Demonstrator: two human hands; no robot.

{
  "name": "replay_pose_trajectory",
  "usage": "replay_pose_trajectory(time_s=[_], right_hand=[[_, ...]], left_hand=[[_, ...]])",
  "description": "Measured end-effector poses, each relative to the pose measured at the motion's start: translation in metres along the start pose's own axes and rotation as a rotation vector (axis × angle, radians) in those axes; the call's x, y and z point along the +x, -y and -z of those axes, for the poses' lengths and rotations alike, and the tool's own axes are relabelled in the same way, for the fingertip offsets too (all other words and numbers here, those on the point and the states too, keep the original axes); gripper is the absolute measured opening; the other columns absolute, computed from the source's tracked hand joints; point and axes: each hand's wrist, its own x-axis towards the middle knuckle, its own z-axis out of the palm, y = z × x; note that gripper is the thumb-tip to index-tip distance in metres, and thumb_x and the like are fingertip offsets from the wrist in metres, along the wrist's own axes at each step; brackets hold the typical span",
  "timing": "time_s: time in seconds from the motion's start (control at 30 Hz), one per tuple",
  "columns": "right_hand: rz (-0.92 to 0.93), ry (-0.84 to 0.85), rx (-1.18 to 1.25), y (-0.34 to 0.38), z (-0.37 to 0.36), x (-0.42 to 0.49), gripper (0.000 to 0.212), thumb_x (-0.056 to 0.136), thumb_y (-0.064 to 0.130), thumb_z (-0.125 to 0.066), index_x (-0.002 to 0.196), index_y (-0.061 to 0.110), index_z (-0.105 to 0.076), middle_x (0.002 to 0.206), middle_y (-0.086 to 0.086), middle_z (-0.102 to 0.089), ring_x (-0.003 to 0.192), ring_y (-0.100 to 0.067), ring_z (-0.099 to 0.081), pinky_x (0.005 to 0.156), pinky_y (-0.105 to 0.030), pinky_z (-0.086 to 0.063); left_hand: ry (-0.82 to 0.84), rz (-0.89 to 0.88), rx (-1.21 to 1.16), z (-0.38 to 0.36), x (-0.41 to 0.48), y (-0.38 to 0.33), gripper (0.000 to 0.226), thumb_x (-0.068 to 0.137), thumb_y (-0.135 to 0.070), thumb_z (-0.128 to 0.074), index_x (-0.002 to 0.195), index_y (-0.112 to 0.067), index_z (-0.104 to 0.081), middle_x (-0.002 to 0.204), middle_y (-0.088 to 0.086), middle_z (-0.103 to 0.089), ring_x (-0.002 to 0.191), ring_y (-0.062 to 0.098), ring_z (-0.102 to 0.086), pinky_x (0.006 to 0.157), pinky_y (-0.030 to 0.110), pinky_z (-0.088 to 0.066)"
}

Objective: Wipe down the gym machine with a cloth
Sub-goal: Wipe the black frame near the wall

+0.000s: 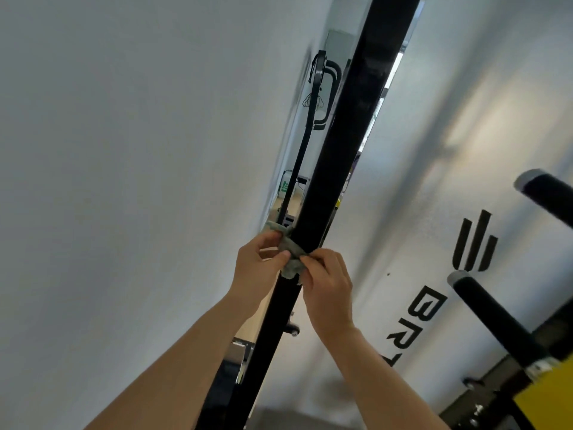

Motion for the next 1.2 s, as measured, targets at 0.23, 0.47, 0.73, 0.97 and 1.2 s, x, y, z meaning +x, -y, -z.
replay_pose_trajectory(time_s=[0.23, 0.47, 0.73, 0.97, 1.2], right_hand=[[0.039, 0.027, -0.002, -0.002, 0.039, 0.071, 0.010, 0.083, 0.003, -0.075, 0.091, -0.003, -0.075, 0.089, -0.014, -0.068, 0.079, -0.026, -0.062, 0.070, -0.029, -0.057], [0.025, 0.059, -0.001, 0.001, 0.071, 0.139, 0.010, 0.086, 0.004, -0.072, 0.093, -0.003, -0.075, 0.090, -0.014, -0.068, 0.079, -0.026, -0.061, 0.069, -0.032, -0.058], [0.026, -0.005, -0.025, 0.003, 0.108, 0.215, 0.020, 0.094, 0.014, -0.061, 0.092, 0.000, -0.075, 0.089, -0.012, -0.068, 0.079, -0.025, -0.061, 0.071, -0.029, -0.057], [-0.001, 0.066, -0.036, 0.003, 0.138, 0.268, 0.010, 0.080, -0.005, -0.072, 0.086, 0.003, -0.075, 0.082, -0.008, -0.065, 0.073, -0.026, -0.058, 0.061, -0.033, -0.054], [-0.314, 0.004, 0.114, 0.021, 0.200, 0.305, 0.015, 0.084, -0.002, -0.068, 0.090, 0.010, -0.074, 0.089, 0.001, -0.065, 0.081, -0.015, -0.058, 0.073, -0.017, -0.046]], left_hand=[[0.001, 0.001, -0.006, -0.012, 0.012, -0.068, 0.035, 0.090, -0.001, -0.070, 0.122, -0.015, -0.069, 0.111, -0.003, -0.074, 0.100, 0.014, -0.071, 0.082, 0.021, -0.058], [0.028, -0.007, -0.009, -0.024, 0.033, -0.147, 0.035, 0.090, 0.004, -0.068, 0.113, -0.022, -0.070, 0.106, -0.004, -0.074, 0.097, 0.011, -0.071, 0.071, 0.011, -0.054], [0.002, -0.021, 0.009, -0.038, 0.051, -0.226, 0.034, 0.088, 0.000, -0.073, 0.097, -0.033, -0.068, 0.098, -0.011, -0.073, 0.088, 0.004, -0.071, 0.069, 0.009, -0.052], [-0.033, -0.007, 0.062, -0.050, 0.061, -0.285, 0.027, 0.085, -0.003, -0.076, 0.099, -0.025, -0.070, 0.097, -0.004, -0.073, 0.093, 0.014, -0.070, 0.068, 0.011, -0.053], [-0.017, 0.000, 0.059, -0.063, 0.041, -0.337, 0.014, 0.085, -0.022, -0.082, 0.090, -0.014, -0.071, 0.085, -0.001, -0.073, 0.075, 0.005, -0.069, 0.066, 0.020, -0.057]])
